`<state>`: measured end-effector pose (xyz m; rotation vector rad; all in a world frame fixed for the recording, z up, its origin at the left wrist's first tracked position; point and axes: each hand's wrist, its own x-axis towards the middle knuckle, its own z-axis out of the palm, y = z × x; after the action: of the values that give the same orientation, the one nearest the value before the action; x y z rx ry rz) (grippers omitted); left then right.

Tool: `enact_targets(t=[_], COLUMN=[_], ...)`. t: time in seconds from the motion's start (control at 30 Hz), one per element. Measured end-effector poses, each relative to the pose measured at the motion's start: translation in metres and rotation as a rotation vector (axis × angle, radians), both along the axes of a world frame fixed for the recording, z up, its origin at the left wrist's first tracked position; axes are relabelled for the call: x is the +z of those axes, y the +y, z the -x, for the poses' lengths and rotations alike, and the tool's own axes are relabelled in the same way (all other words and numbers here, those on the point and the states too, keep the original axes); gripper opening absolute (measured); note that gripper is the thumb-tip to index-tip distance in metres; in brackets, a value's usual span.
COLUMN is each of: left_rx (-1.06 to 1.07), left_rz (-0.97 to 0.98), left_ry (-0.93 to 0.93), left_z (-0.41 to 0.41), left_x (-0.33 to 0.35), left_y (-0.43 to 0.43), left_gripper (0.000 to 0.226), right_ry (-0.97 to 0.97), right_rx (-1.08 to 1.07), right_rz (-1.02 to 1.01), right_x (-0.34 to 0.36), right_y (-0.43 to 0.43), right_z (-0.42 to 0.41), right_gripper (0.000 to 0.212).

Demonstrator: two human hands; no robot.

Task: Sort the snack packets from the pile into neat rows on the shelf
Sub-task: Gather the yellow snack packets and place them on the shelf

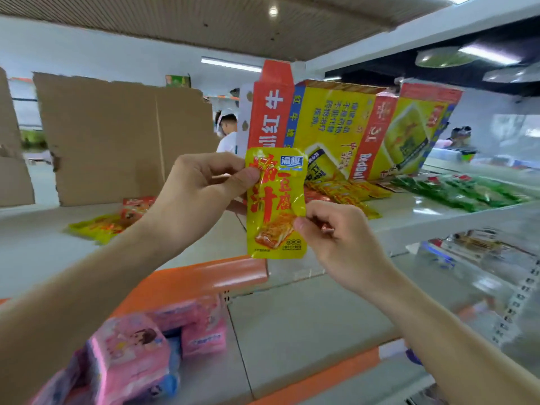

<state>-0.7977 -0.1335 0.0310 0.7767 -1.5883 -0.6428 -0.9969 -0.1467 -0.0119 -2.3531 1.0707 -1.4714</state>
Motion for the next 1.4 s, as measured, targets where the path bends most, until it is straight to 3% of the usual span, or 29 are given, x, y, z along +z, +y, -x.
enact_targets(t=[0.17,0.47,0.57,0.77,0.97,1.3,1.4], left_rx=[0.019,-0.031,-0.069,-0.114,-0.083,-0.033,-0.009], left_rz=[0.036,-0.093,-0.066,-0.004,0.002,-0.012,0.01], left_ry=[-0.057,-0.12,-0.128,-0.161,-0.226,-0.278,-0.254], left_z=[0.07,0.184,0.225,0.284,0.304,0.293,0.288], left_x=[-0.006,-0.01,-0.009,-0.017,-0.027,-0.032,-0.033], left_y=[-0.001,-0.003,-0.007,-0.012,-0.023,-0.062,-0.079], left_gripper=[0.024,0.024,0.023,0.024,0.026,0.032,0.036], right_ry=[-0.012,-0.101,-0.156,-0.14,-0.123,-0.108,-0.069], right_rx=[-0.042,-0.138,-0.209,-0.233,-0.257,-0.223,-0.202], right_rz=[-0.028,-0.123,-0.142,-0.202,-0.204,-0.213,-0.206], right_x=[-0.005,-0.02,-0.018,-0.016,-0.03,-0.032,-0.023], right_y=[0.009,0.028,0.035,0.042,0.031,-0.008,-0.023], right_z=[0.072,0.187,0.225,0.287,0.306,0.297,0.293], right_gripper=[0.034,0.028,0.017,0.022,0.037,0.035,0.024])
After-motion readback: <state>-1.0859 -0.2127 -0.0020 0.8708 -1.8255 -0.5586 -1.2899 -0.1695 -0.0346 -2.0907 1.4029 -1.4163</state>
